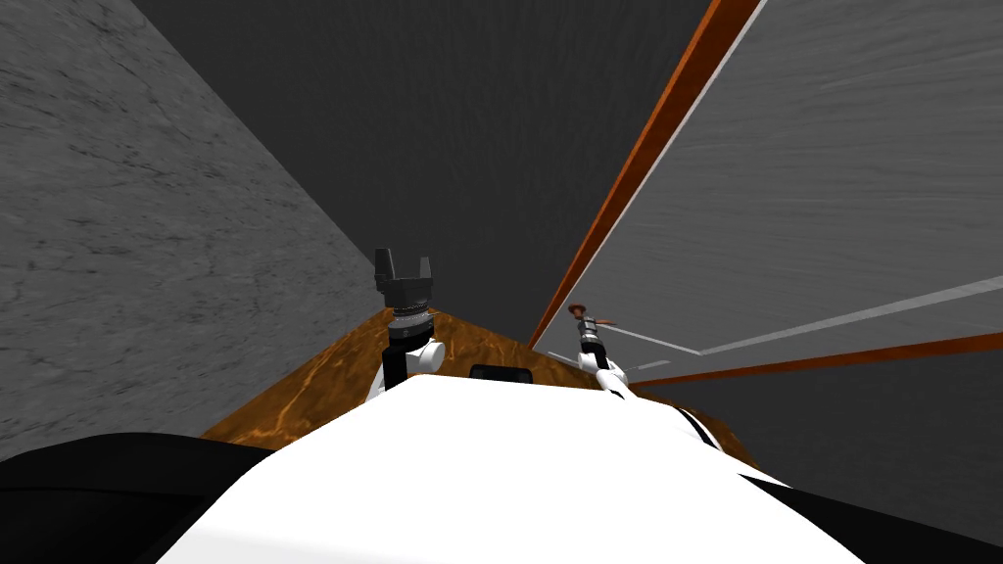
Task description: Pull the door open
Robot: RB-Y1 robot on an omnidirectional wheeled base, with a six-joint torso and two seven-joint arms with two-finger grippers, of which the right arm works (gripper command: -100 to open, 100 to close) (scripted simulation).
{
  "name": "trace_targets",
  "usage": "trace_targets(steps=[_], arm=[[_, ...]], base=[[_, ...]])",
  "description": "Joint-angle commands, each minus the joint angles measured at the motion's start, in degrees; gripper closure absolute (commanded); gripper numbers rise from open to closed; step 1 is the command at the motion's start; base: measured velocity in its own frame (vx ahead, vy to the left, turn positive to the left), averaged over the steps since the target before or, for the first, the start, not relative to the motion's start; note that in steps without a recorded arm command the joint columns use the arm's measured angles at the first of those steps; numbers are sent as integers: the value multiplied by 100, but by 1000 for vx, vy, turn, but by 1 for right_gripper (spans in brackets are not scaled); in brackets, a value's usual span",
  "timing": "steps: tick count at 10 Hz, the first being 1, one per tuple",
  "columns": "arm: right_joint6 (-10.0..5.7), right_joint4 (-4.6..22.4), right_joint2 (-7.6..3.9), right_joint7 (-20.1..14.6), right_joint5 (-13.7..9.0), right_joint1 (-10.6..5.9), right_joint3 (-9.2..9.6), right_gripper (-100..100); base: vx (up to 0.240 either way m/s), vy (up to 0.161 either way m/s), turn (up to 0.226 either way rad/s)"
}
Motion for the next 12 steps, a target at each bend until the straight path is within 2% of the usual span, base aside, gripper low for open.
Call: trace_targets(steps=[1, 4, 5, 12], arm=[[9, 2, 1, 10, 6, 9, 5, 100], [9, 2, 1, 10, 6, 9, 5, 100], [-9, -6, -22, -83, 53, 26, 87, 100], [-138, -68, -201, -529, 277, 105, 463, 100]], base=[[-25, -3, 13], [-8, -1, 3], [-121, -21, 89], [-207, -52, 98]])
